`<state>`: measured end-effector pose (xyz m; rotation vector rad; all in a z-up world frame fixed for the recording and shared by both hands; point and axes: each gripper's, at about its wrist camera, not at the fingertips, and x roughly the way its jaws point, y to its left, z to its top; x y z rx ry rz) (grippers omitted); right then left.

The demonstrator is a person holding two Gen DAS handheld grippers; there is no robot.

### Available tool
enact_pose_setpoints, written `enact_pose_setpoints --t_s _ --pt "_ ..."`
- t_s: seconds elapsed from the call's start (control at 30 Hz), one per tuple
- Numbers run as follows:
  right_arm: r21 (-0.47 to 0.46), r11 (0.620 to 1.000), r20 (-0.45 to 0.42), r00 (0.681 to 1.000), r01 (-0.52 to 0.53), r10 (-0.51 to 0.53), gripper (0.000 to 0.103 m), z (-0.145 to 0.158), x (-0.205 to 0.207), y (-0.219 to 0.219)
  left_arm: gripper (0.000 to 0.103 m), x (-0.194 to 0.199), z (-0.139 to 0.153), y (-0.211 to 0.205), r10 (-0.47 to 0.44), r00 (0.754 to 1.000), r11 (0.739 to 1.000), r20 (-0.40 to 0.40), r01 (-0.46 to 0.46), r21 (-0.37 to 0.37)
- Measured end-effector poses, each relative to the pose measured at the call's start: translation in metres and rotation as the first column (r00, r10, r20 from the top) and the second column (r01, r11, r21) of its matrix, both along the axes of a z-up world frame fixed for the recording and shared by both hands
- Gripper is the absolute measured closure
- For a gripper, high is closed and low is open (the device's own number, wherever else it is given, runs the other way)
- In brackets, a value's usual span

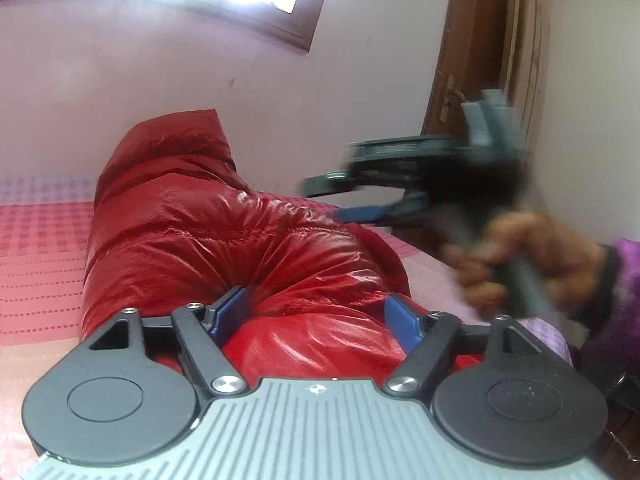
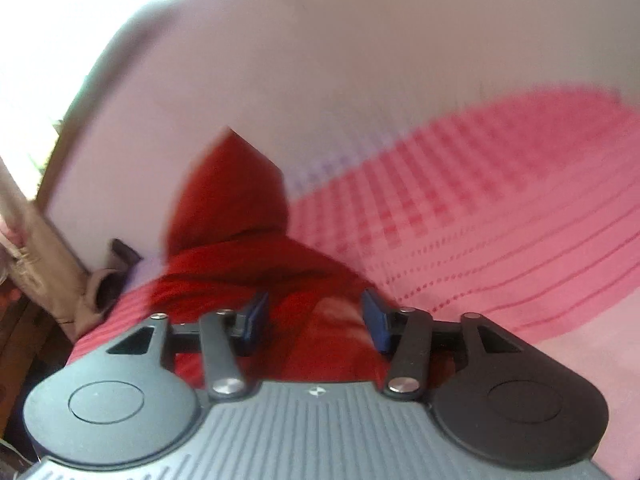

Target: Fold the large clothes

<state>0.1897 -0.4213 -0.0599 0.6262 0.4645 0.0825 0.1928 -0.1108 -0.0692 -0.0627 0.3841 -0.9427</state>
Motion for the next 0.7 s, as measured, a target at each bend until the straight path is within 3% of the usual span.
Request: enact_pose_setpoints --t_s 0.03,0.23,0.3,0.33,0.37,0.43,0.53,0.6,0.7 --pt "-0.020 1.000 0.012 1.000 -0.001 0.001 0.040 0.002 -0.017 0.001 0.025 -0.001 0.000 -0.001 0.002 1.000 1.000 0.005 -0.002 0.003" --pt "-0.095 0.995 -0.004 1.000 0.002 -0.003 0.038 -0.016 -0.115 0.026 0.024 -0.004 -0.001 0.002 0.013 1.000 1.000 0.007 -0.013 -0.019" --pt "-0.114 0.993 -0.013 1.000 -0.004 0.002 0.041 -0.029 -0.137 0.039 0.024 -0.005 -0.001 0.002 0.015 1.000 1.000 0.007 -0.015 -0.027" --pt "-0.101 0.995 -0.020 1.000 -0.002 0.000 0.051 -0.038 -0.145 0.044 0.023 -0.006 -0.001 0.003 0.016 1.000 0.999 0.009 -0.016 -0.030" --pt "-0.077 0.997 -0.022 1.000 -0.003 0.001 0.059 -0.043 -0.151 0.046 0.023 -0.006 -0.001 0.004 0.016 1.000 0.999 0.010 -0.015 -0.032" --pt "-0.066 0.998 -0.027 0.999 0.014 -0.016 0.066 -0.050 -0.159 0.052 0.022 -0.008 -0.001 0.004 0.015 1.000 0.999 0.016 -0.015 -0.035" --pt "0.005 1.000 -0.071 0.997 0.030 -0.029 0.067 -0.070 -0.157 0.047 0.019 -0.015 0.006 0.004 0.029 0.999 1.000 0.031 -0.028 -0.013" --pt "0.032 0.999 -0.079 0.997 0.026 -0.024 0.068 -0.075 -0.152 0.044 0.002 -0.022 0.016 0.008 0.053 0.998 0.999 0.019 -0.053 0.006" --pt "0.027 0.999 -0.079 0.997 0.017 -0.015 0.068 -0.074 -0.151 0.042 0.000 -0.028 0.033 0.017 0.121 0.993 0.993 -0.013 -0.120 0.018"
